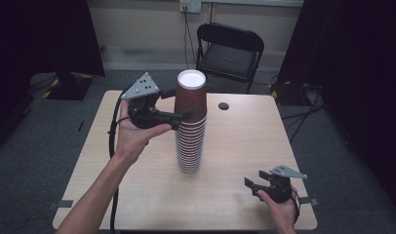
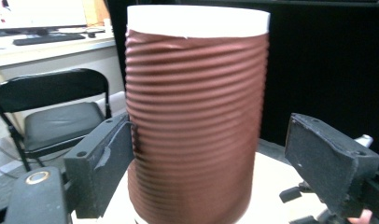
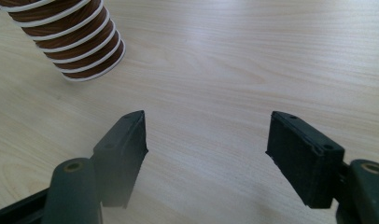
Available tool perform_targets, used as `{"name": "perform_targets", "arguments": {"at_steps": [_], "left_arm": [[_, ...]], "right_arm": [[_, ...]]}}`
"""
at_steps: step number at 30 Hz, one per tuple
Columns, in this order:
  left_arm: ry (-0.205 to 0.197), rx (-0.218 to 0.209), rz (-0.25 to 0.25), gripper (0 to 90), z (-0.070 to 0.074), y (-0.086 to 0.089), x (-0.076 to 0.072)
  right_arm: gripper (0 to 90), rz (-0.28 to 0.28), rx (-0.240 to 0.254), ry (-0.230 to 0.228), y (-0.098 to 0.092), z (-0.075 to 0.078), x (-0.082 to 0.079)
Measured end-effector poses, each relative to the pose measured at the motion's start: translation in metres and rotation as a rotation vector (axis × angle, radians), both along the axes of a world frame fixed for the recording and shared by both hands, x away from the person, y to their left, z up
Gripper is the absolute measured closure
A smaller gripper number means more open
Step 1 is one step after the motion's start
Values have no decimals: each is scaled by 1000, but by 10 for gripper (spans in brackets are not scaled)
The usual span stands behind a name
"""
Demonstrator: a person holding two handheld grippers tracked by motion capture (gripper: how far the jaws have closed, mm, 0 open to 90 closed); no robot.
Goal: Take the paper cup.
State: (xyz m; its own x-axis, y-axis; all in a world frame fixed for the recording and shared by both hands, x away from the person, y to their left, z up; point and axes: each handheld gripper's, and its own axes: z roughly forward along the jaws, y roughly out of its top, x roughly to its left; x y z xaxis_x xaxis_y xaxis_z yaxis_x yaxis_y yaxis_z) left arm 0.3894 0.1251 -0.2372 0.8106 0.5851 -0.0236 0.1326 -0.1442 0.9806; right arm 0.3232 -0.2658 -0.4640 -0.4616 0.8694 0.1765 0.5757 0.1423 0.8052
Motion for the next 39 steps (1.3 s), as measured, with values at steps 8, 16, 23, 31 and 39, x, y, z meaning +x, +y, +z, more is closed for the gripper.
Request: {"name": "perform_targets", "arguments": {"at_steps": [8, 16, 23, 31, 39], "left_arm": [[24, 22, -16, 140, 1, -11, 21], [67, 67, -9, 105, -8, -28, 34], [65, 79, 5, 88, -16, -34, 35], [30, 105, 29, 100, -18, -37, 32], [35, 91, 12, 110, -17, -36, 33]], "right_arm": [[272, 13, 12, -18, 2, 1, -1], [284, 1, 11, -21, 0, 2, -2], [284, 3, 8, -25, 1, 2, -2], [284, 9, 0, -33, 3, 3, -3], [284, 10, -3, -31, 2, 3, -3]]}}
